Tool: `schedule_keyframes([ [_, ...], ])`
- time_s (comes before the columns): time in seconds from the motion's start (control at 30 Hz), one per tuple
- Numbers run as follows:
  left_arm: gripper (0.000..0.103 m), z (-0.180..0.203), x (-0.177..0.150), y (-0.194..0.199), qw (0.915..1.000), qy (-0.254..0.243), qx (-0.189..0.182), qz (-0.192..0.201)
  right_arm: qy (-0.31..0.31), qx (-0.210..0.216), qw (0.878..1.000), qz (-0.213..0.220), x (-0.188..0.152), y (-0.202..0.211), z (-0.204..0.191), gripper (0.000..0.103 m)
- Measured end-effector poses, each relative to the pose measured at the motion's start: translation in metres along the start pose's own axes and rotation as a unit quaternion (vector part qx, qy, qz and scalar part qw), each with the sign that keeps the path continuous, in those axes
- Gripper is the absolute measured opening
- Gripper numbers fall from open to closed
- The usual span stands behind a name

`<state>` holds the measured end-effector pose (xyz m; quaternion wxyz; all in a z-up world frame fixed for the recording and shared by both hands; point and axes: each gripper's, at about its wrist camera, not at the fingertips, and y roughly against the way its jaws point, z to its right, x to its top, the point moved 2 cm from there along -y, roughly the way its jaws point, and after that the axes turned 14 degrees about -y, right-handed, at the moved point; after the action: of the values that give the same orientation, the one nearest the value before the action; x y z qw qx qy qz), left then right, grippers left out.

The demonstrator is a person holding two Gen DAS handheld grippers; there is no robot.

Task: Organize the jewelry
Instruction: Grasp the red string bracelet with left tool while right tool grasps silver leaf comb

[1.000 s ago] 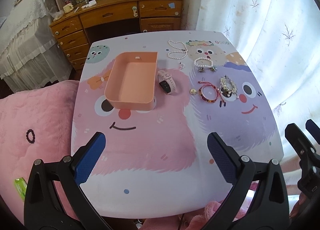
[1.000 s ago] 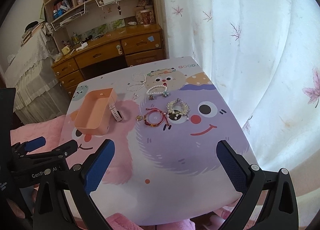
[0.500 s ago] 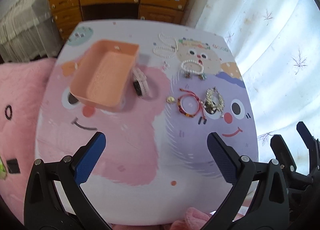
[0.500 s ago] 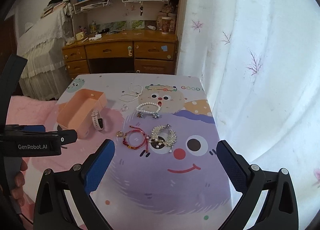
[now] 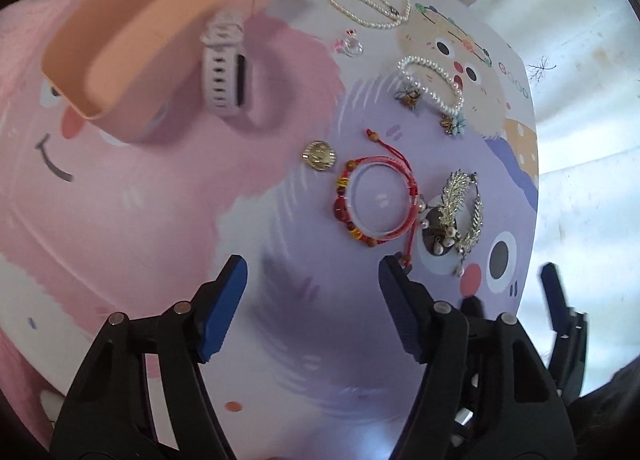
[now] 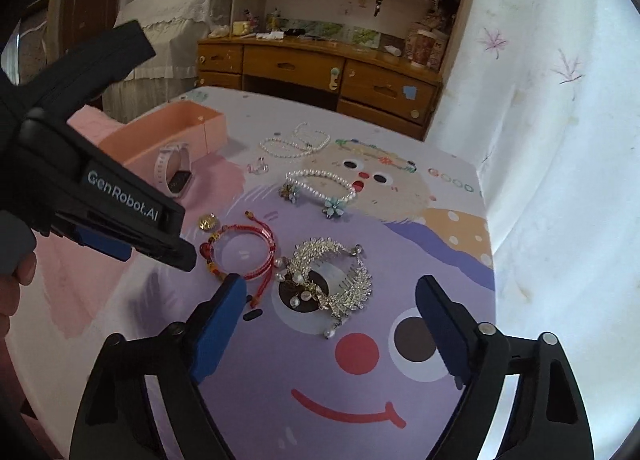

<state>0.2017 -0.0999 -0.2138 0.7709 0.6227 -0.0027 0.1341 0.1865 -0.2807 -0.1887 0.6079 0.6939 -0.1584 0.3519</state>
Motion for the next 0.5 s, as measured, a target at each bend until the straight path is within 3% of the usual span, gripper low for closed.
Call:
schedule_keyframes([
  [0.13,0.063,0.013,0.007,-0.015,0.9999,-0.006,0.009,0.003,0.008,0.01,1.0,-0.024,-0.007,-0.031,0.007,0.066],
  [0.27,0.052,0.022,0.016,-0.024,0.9998,-0.01,0.02,0.0,0.016,0.023,0.999,-0.034,-0.006,-0.047,0.01,0.054],
  [0.43,0.047,0.037,0.027,-0.031,0.9978,-0.045,0.048,0.007,0.039,0.038,0.998,-0.044,-0.005,-0.067,0.005,0.038],
  [0.5,0.028,0.041,0.03,-0.032,0.9964,-0.053,0.065,0.01,0.052,0.041,0.997,-0.044,-0.004,-0.074,0.003,0.036],
])
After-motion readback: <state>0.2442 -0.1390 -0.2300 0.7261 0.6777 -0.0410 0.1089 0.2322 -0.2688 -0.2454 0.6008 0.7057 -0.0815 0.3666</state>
